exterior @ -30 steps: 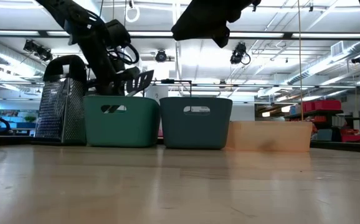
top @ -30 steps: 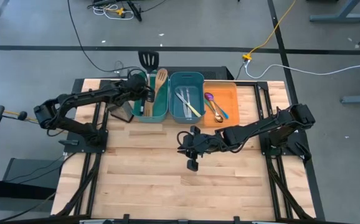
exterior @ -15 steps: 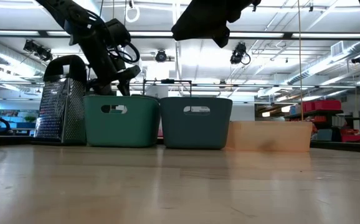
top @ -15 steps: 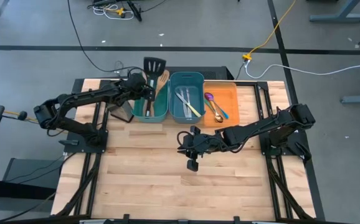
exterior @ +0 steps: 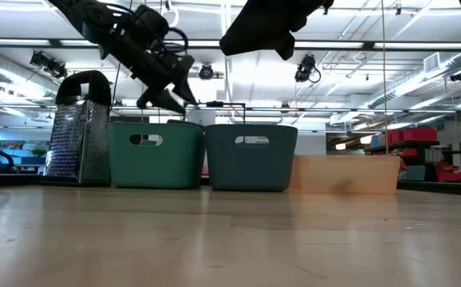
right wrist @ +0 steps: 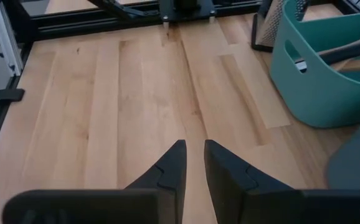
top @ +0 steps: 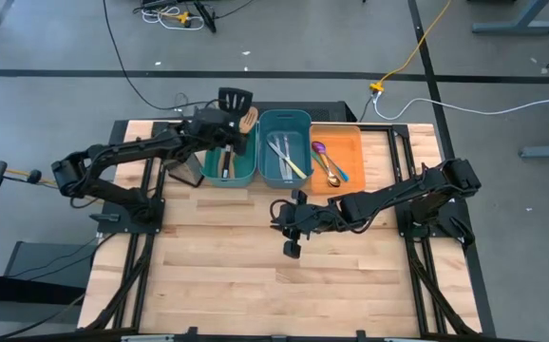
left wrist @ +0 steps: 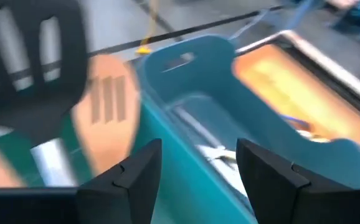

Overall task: Pick & Place Kitchen Items
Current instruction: Return to Home Position

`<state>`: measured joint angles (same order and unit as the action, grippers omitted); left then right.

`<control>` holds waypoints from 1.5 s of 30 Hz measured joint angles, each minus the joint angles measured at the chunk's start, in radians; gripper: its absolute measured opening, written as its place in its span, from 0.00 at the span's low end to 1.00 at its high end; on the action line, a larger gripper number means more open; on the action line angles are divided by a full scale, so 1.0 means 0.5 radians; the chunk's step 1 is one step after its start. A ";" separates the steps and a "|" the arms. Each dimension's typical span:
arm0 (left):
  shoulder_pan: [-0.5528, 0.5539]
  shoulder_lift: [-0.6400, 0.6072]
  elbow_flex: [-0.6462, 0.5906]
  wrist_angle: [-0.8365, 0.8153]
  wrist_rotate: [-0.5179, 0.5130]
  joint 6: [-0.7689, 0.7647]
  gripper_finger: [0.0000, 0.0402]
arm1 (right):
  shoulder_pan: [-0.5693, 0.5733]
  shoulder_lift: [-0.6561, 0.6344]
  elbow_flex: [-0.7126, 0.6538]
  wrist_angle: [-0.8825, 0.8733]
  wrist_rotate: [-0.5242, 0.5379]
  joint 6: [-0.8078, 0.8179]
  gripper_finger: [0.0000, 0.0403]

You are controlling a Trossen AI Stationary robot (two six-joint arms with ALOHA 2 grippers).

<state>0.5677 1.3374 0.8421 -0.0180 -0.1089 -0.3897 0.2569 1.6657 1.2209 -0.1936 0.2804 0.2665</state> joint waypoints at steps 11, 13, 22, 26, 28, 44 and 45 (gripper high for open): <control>-0.287 -0.010 0.002 0.081 0.619 0.490 0.52 | 0.000 0.000 0.000 0.069 0.000 -0.028 0.17; -0.370 -0.017 0.002 0.098 0.586 0.527 0.52 | 0.000 0.000 0.000 0.084 0.000 -0.034 0.17; -0.723 -0.159 -0.003 -0.149 0.282 0.663 0.52 | 0.000 -0.008 0.000 0.011 0.105 -0.064 0.17; -0.833 -0.325 -0.225 -0.103 0.148 0.637 0.52 | 0.002 -0.033 0.000 -0.058 0.176 -0.079 0.17; -0.889 -0.455 -0.412 -0.043 0.134 0.589 0.52 | 0.001 -0.040 0.000 -0.090 0.194 -0.077 0.17; -1.608 -1.722 -1.392 0.397 -0.247 0.400 0.53 | -0.011 -0.630 -0.579 0.157 0.404 -0.029 0.17; -1.640 -1.765 -1.409 0.399 -0.275 0.428 0.53 | -0.010 -0.698 -0.676 0.242 0.396 -0.006 0.17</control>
<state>-0.2524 0.4548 0.1374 0.1816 -0.2463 -0.1756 0.2517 1.3165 0.8827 -0.0727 0.4782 0.2637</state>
